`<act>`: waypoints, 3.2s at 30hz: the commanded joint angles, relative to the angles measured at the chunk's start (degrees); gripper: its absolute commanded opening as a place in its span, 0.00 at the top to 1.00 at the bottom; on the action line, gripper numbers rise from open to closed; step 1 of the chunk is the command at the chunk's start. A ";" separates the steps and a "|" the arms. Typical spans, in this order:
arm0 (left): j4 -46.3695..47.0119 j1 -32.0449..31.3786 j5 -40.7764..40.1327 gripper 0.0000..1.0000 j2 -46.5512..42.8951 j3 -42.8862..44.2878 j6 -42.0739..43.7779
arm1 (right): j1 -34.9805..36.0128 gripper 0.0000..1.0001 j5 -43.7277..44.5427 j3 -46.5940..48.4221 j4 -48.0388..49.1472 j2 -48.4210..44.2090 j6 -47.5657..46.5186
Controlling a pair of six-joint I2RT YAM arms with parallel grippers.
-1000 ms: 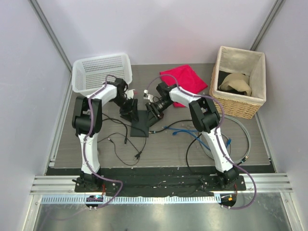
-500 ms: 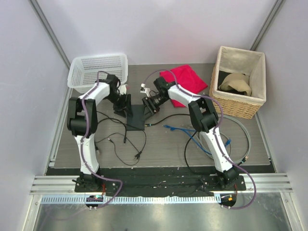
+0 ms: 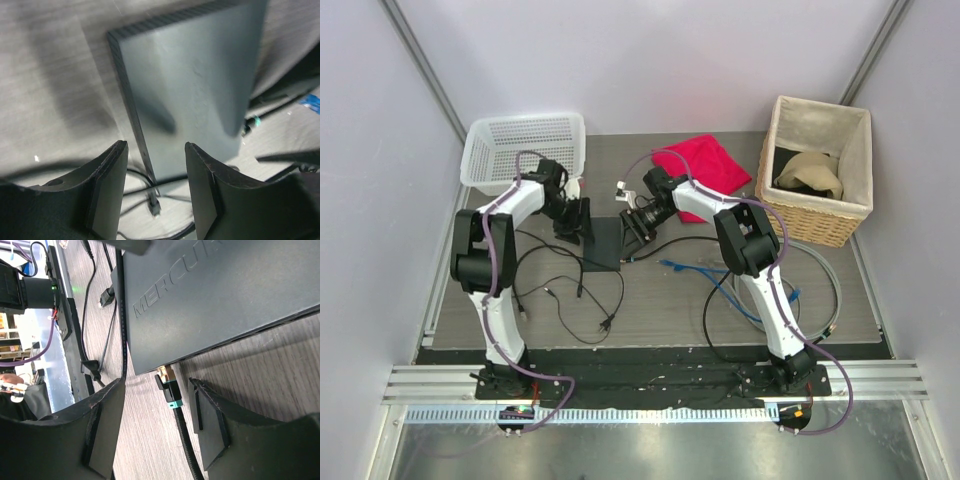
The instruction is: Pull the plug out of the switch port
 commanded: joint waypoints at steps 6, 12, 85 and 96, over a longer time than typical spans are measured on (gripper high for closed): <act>-0.90 -0.58 -4.07 0.48 5.88 3.28 2.24 | -0.09 0.39 6.08 -0.75 -4.75 0.15 -6.38; 0.42 -0.58 -4.25 0.52 6.50 1.87 1.28 | -0.17 0.44 7.22 -1.02 -5.62 0.77 -6.46; -0.02 -2.43 -6.36 0.52 7.38 1.61 4.36 | 5.36 0.99 27.17 -1.37 -6.41 6.57 -7.43; -0.20 -2.43 -6.27 0.52 7.90 2.14 4.44 | 1.41 0.99 23.83 -1.46 -17.84 5.78 -16.48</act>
